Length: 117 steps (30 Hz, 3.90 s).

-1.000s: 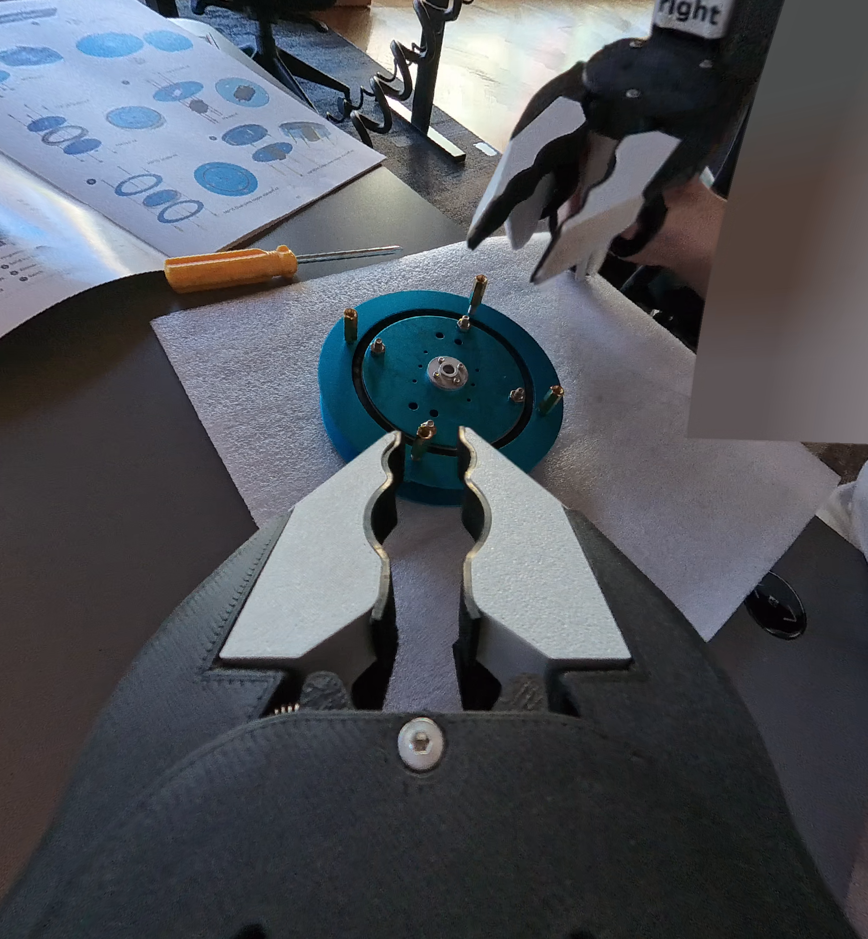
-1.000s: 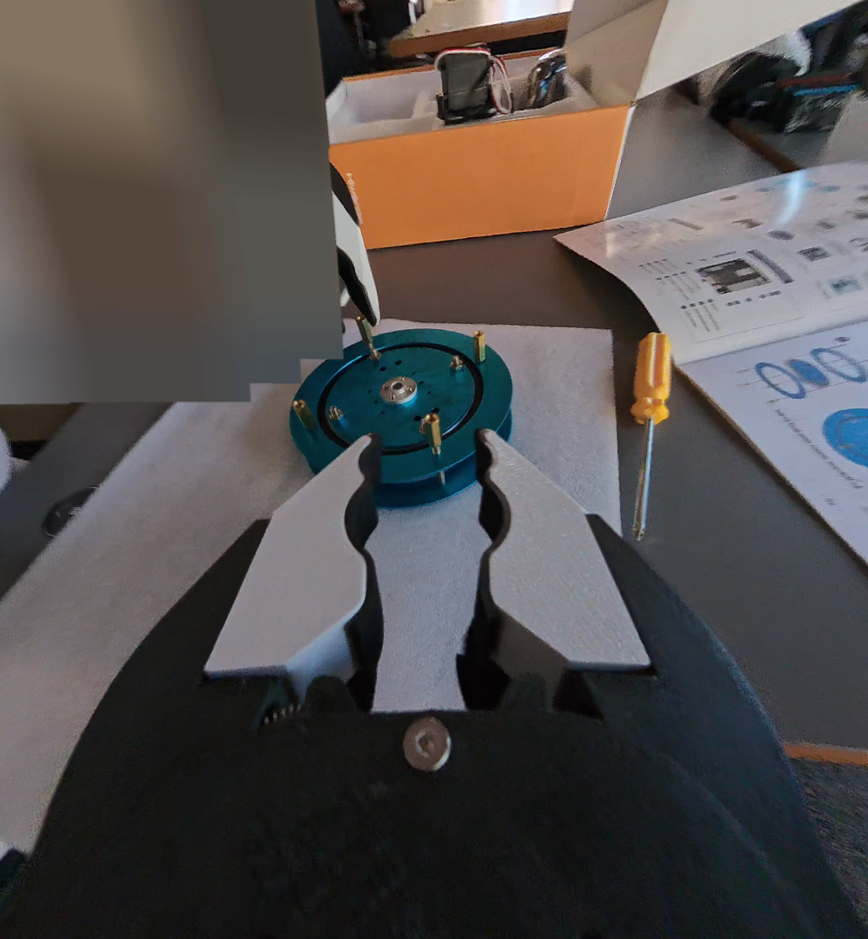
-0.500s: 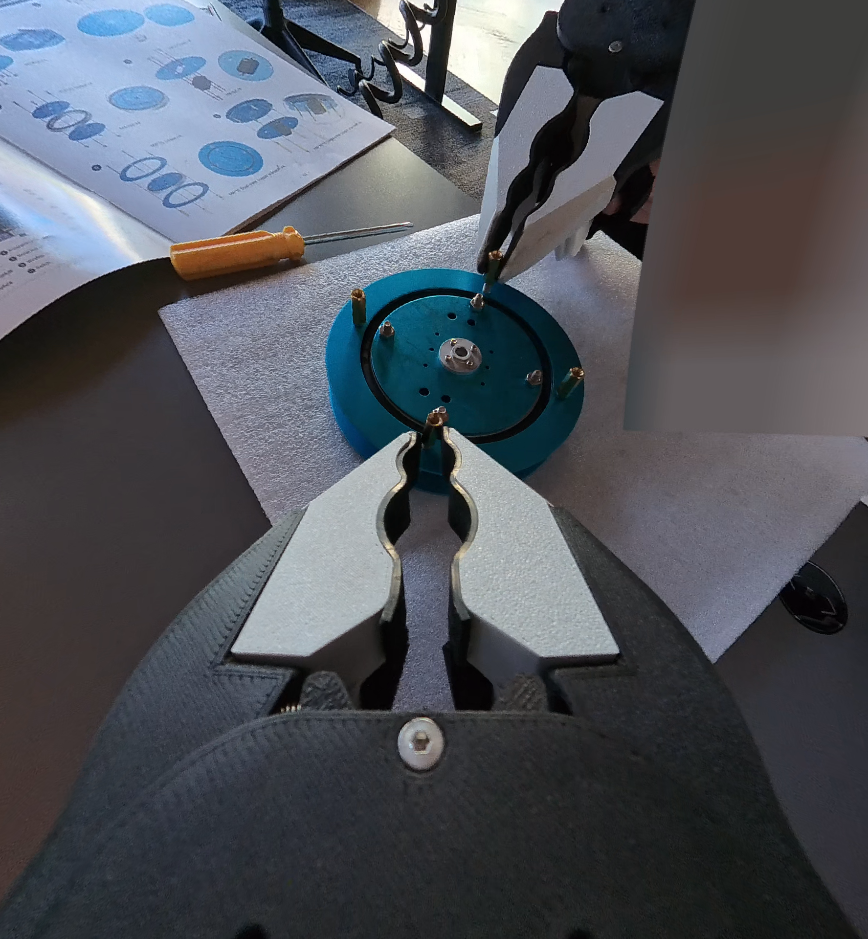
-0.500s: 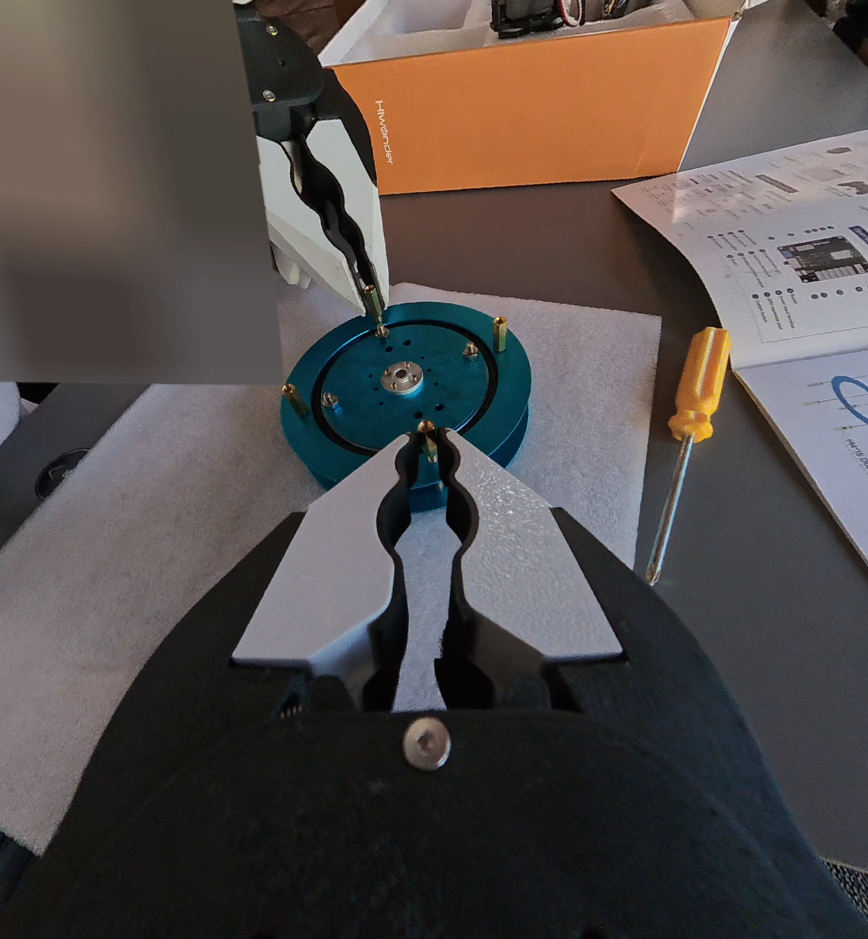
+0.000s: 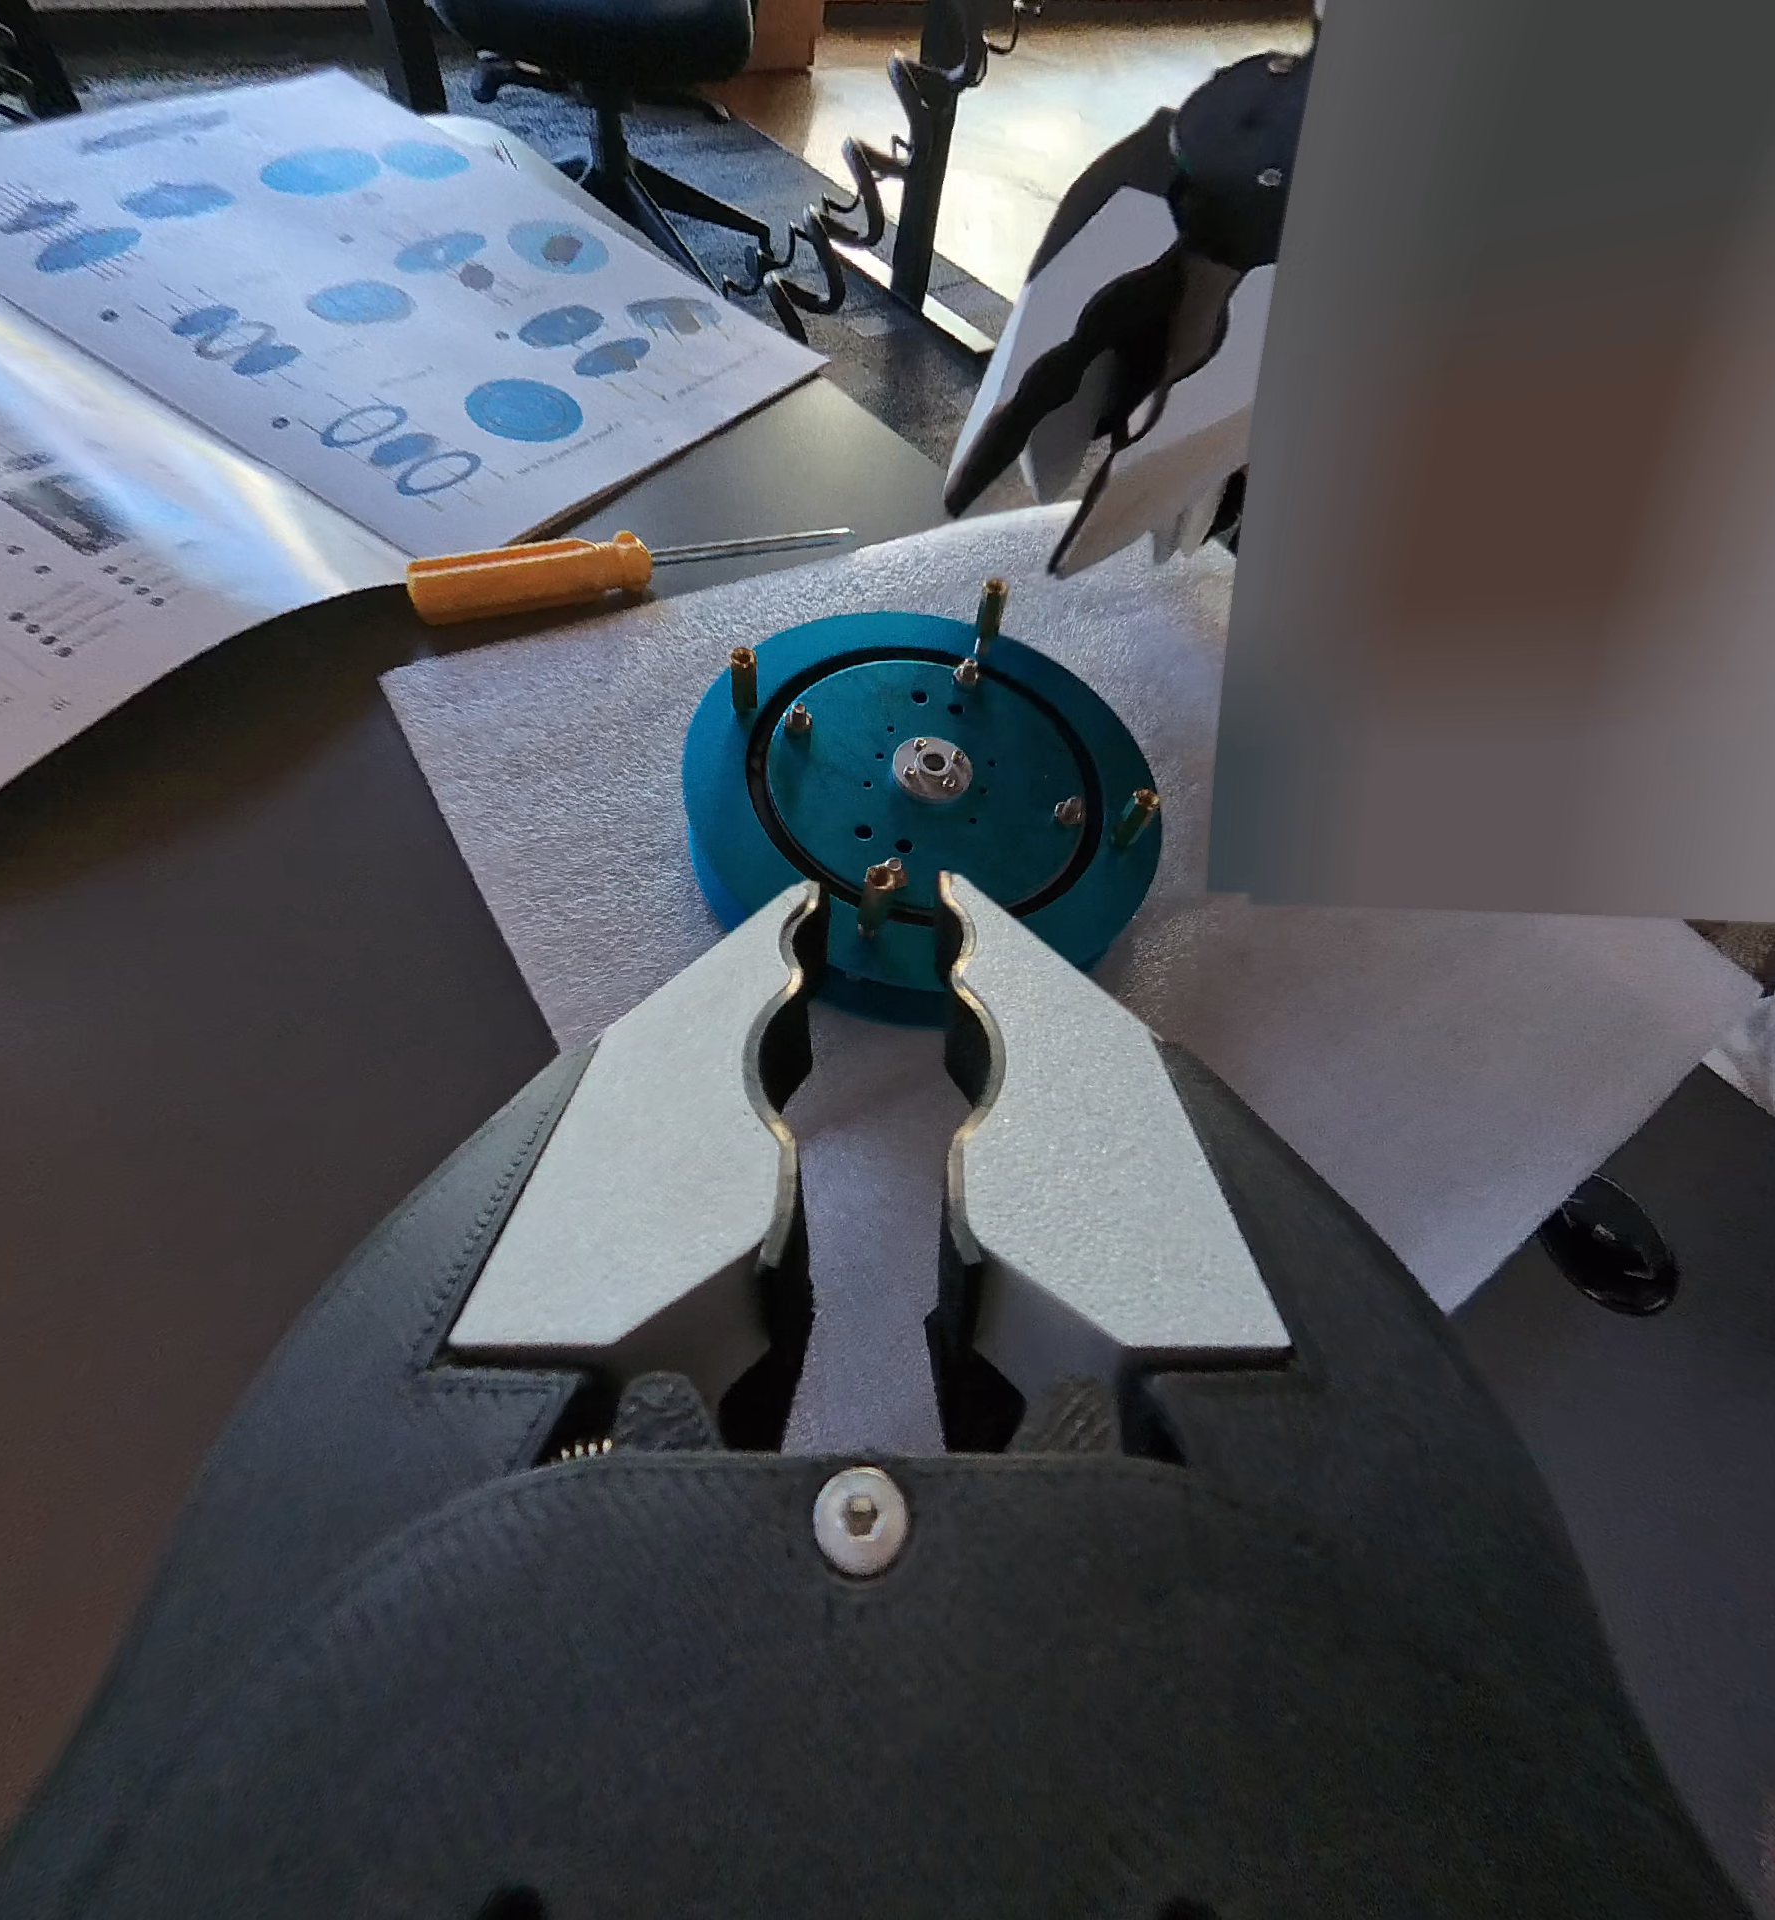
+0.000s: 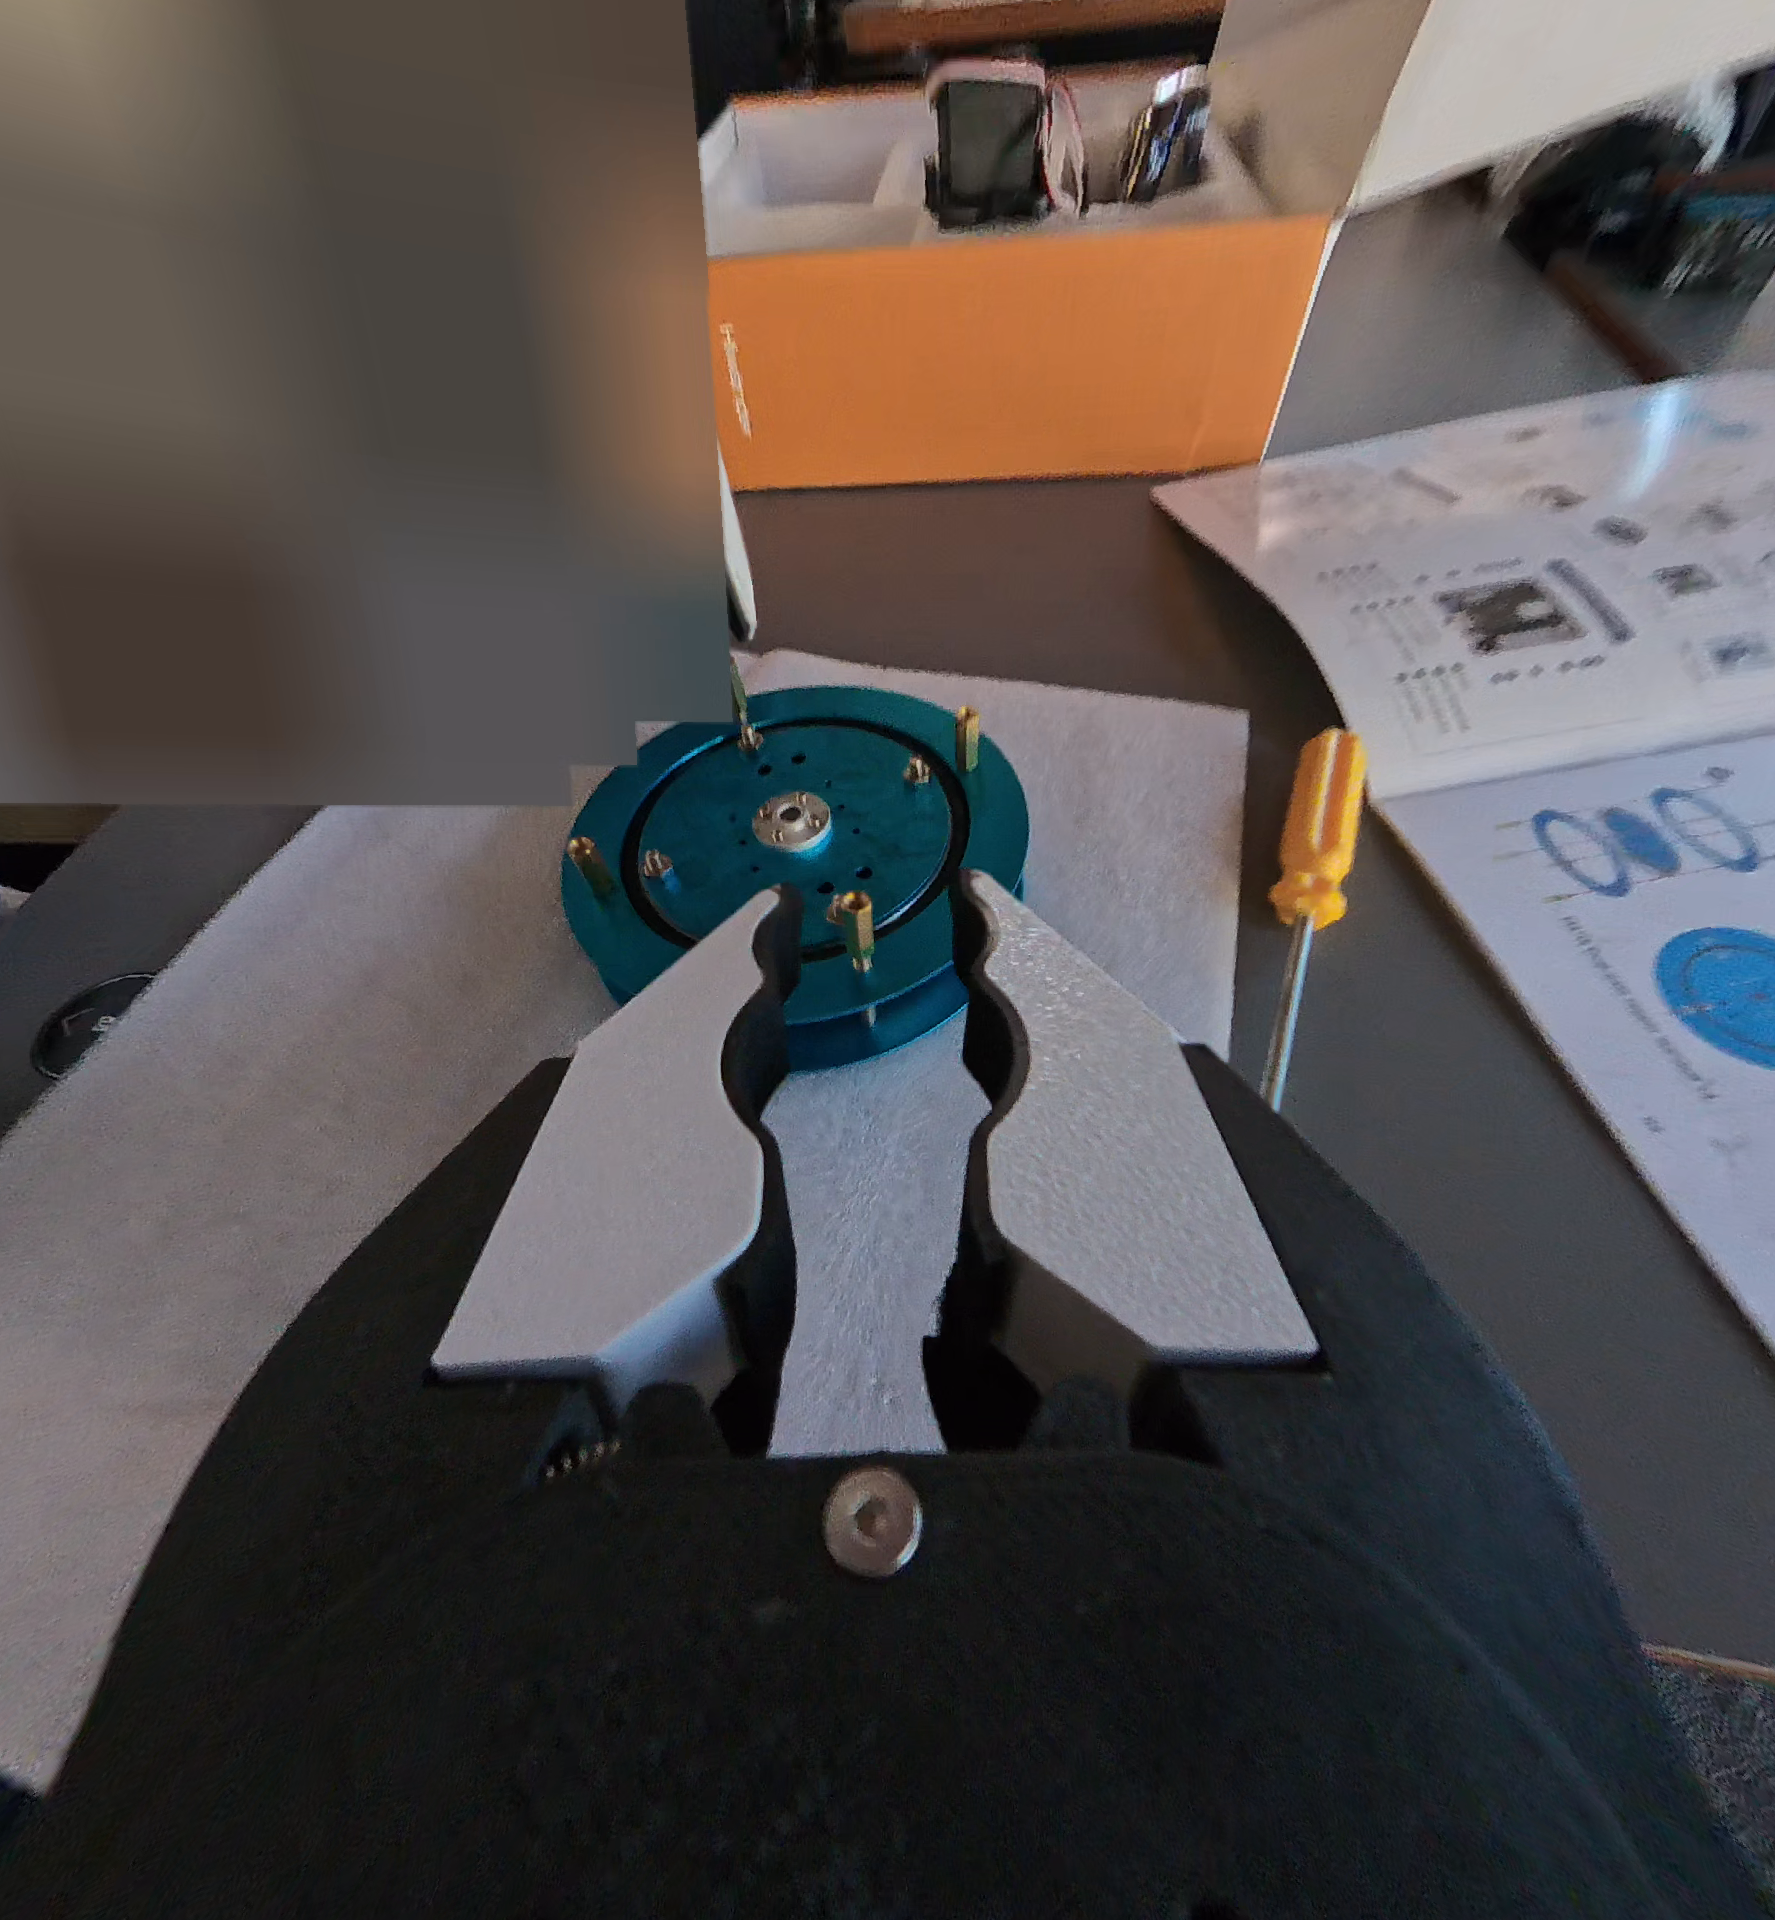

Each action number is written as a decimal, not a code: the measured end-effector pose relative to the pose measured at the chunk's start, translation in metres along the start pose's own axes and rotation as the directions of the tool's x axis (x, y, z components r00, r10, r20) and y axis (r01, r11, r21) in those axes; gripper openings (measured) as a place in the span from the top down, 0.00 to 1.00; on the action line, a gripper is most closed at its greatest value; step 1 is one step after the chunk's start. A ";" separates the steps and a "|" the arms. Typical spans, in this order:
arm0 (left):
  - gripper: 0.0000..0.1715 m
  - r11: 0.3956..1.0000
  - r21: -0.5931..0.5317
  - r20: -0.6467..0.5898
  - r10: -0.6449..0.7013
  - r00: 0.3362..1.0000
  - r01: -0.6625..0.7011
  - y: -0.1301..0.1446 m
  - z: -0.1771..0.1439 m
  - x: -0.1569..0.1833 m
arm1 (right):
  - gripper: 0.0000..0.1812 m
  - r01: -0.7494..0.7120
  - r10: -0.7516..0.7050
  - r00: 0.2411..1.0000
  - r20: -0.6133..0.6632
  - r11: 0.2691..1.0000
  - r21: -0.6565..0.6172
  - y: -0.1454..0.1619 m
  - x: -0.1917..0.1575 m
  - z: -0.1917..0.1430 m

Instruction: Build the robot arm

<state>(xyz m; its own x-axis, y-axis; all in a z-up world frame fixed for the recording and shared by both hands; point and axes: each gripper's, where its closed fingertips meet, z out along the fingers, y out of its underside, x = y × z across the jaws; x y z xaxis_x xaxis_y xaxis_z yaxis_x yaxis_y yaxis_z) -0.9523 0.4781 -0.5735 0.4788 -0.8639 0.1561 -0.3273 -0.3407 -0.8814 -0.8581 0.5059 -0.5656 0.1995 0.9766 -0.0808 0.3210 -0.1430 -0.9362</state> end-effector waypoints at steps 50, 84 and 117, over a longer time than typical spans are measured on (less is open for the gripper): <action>0.76 0.990 -0.028 0.269 0.138 0.953 -0.136 0.004 0.031 0.027 | 0.79 0.074 -0.062 0.990 0.126 0.992 -0.098 0.015 -0.092 0.030; 0.89 0.964 -0.089 0.136 0.263 0.955 -0.252 0.014 0.042 0.055 | 0.77 0.065 -0.051 0.993 0.108 0.989 -0.134 0.017 -0.087 0.036; 0.90 0.968 -0.095 0.129 0.243 0.961 -0.232 0.015 0.044 0.055 | 0.83 0.012 -0.009 0.998 0.070 0.999 -0.052 0.011 -0.090 0.026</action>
<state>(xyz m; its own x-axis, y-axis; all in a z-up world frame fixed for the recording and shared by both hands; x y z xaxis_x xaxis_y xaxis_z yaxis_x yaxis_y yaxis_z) -0.8944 0.4415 -0.5980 0.4855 -0.8657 -0.1218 -0.5052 -0.1642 -0.8472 -0.8961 0.4209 -0.5774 0.1315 0.9866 -0.0963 0.3715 -0.1391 -0.9180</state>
